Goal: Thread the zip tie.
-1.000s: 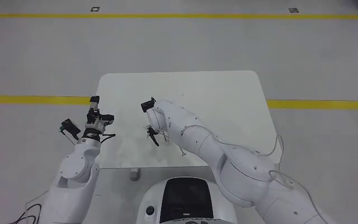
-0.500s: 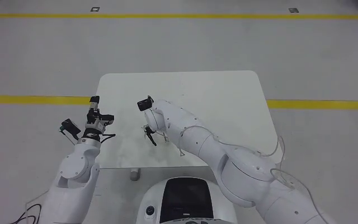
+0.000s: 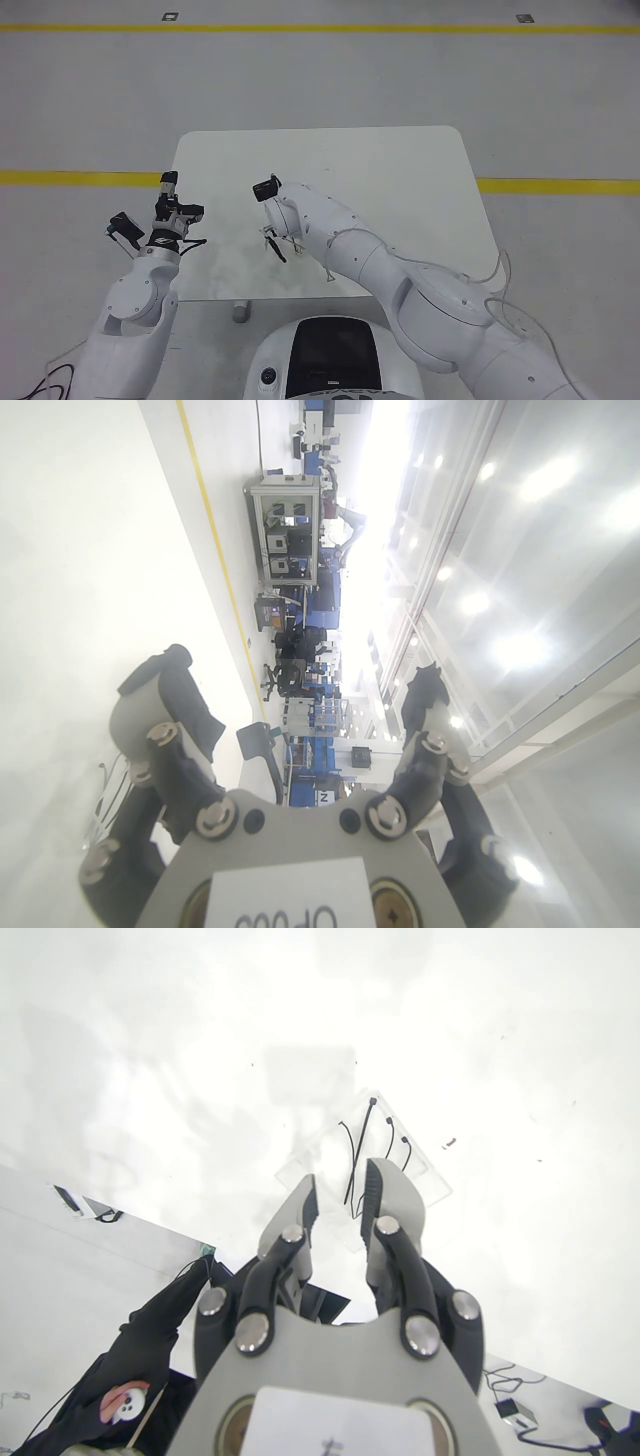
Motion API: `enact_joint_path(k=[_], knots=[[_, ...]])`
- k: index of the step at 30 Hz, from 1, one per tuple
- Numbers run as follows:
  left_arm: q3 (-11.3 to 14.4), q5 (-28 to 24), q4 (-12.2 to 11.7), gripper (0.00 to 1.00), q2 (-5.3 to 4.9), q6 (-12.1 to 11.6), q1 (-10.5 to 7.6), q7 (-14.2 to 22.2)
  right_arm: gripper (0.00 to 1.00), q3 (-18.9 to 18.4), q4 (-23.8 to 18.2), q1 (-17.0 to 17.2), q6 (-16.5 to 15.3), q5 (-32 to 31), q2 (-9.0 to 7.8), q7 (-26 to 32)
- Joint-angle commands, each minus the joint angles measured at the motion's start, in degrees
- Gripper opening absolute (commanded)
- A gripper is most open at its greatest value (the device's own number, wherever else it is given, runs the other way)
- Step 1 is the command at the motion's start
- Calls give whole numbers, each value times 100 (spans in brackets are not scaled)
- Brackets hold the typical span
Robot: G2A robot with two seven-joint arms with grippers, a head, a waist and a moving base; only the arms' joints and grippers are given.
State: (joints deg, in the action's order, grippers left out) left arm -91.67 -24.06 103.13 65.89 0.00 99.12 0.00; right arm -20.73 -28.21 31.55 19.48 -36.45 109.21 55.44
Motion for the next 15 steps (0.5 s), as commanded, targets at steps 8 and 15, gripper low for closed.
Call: enact_joint_path(k=[8,15], knots=[[0,0,0,100,0,0,0,0,0,-63,122,180,-110,-149,9,-49],[0,0,0,100,0,0,0,0,9,-112,303,244,-301,-183,89,-155]])
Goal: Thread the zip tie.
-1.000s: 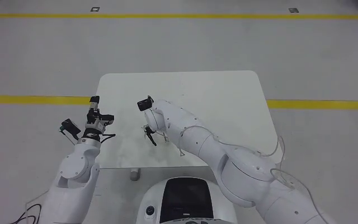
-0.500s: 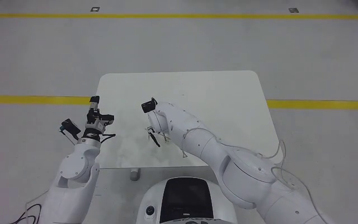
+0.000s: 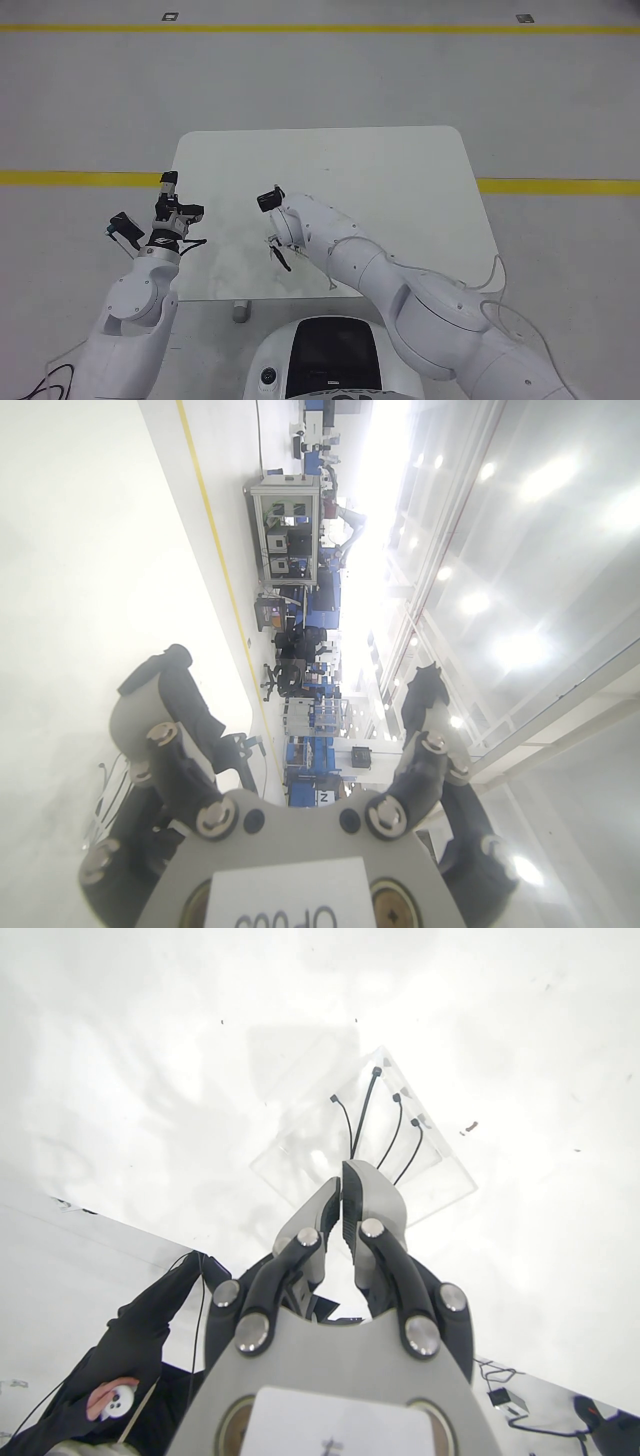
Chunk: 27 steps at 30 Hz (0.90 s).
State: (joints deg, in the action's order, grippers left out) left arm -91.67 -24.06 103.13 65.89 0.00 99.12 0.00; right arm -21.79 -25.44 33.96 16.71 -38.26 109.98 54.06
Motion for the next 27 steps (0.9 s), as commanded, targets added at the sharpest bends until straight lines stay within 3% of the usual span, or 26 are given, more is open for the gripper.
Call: enact_joint_path(k=[1,10,17,27], knots=[[0,0,0,100,0,0,0,0,11,-8,49,8,-47,-14,27,-34],[0,0,0,100,0,0,0,0,7,-3,341,-26,-152,-115,204,134],[0,0,0,100,0,0,0,0,17,-15,500,-71,-264,-163,311,328],[0,0,0,100,0,0,0,0,11,-2,526,19,-131,-266,327,6]])
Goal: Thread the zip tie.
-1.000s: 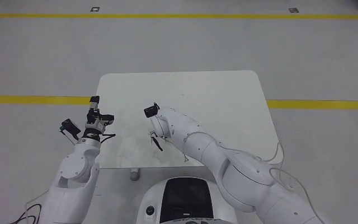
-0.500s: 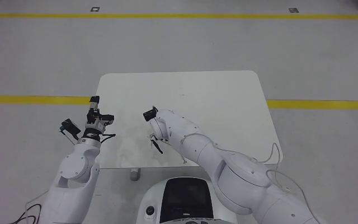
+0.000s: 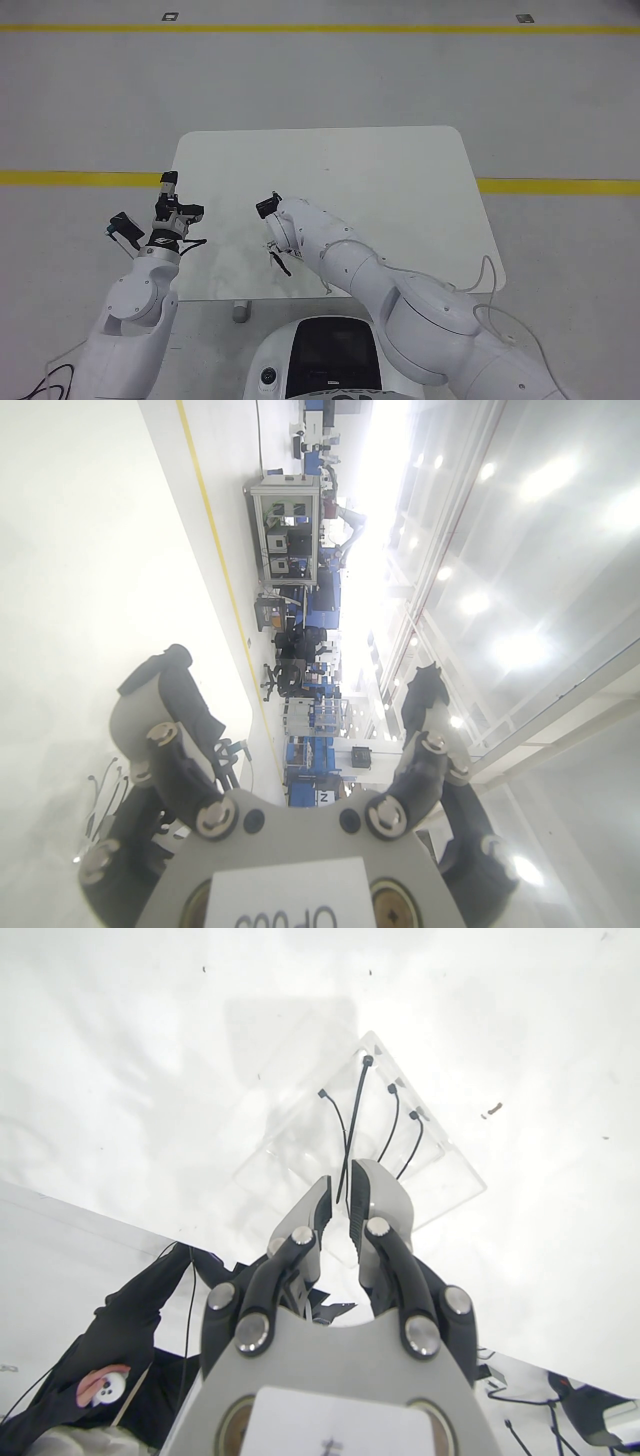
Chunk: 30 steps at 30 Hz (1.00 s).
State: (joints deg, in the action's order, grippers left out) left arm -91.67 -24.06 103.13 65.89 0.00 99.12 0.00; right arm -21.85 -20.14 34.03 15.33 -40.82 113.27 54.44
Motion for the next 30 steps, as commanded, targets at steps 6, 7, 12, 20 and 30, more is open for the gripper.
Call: enact_joint_path(k=[6,7,12,20,30], knots=[[0,0,0,100,0,0,0,0,15,52,-19,130,50,-80,-12,-223],[0,0,0,100,0,0,0,0,16,67,-20,147,70,-103,-14,-251],[0,0,0,100,0,0,0,0,18,99,-53,200,176,-156,-21,-468],[0,0,0,100,0,0,0,0,18,206,-120,255,248,-265,-23,-524],[0,0,0,100,0,0,0,0,18,295,-118,270,261,-226,-22,-511]])
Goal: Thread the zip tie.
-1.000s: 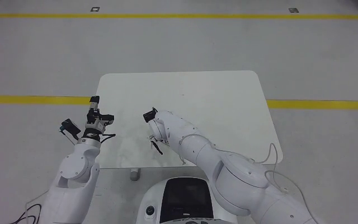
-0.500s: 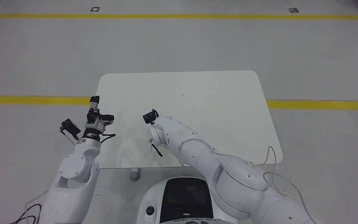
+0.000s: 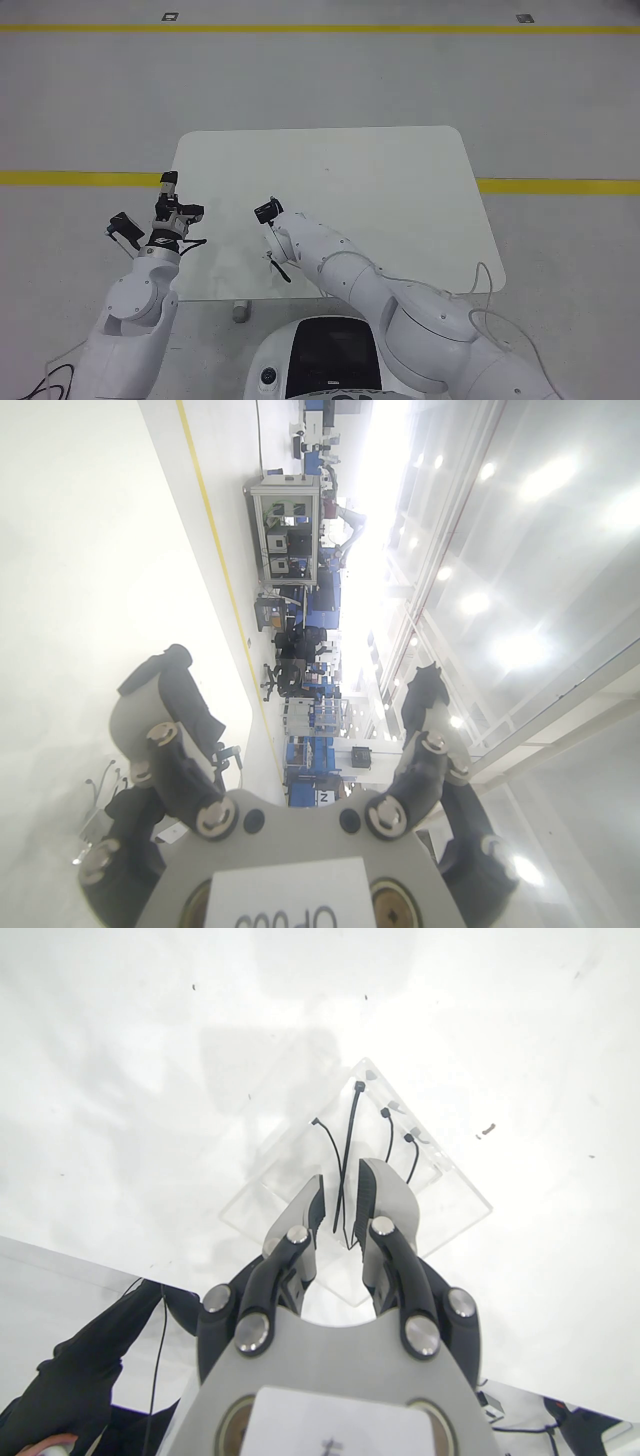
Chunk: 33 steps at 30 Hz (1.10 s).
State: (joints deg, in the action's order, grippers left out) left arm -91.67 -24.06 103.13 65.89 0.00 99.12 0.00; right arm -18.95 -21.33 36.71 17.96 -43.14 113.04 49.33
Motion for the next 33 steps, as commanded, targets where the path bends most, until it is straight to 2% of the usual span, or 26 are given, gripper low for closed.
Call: enact_joint_path(k=[1,13,26,33], knots=[[0,0,0,100,0,0,0,0,18,15,4,3,-3,14,1,1],[0,0,0,100,0,0,0,0,17,133,18,-27,-73,125,11,183],[0,0,0,100,0,0,0,0,13,263,37,-28,-36,267,13,63],[0,0,0,100,0,0,0,0,7,335,63,-34,-32,352,14,50]])
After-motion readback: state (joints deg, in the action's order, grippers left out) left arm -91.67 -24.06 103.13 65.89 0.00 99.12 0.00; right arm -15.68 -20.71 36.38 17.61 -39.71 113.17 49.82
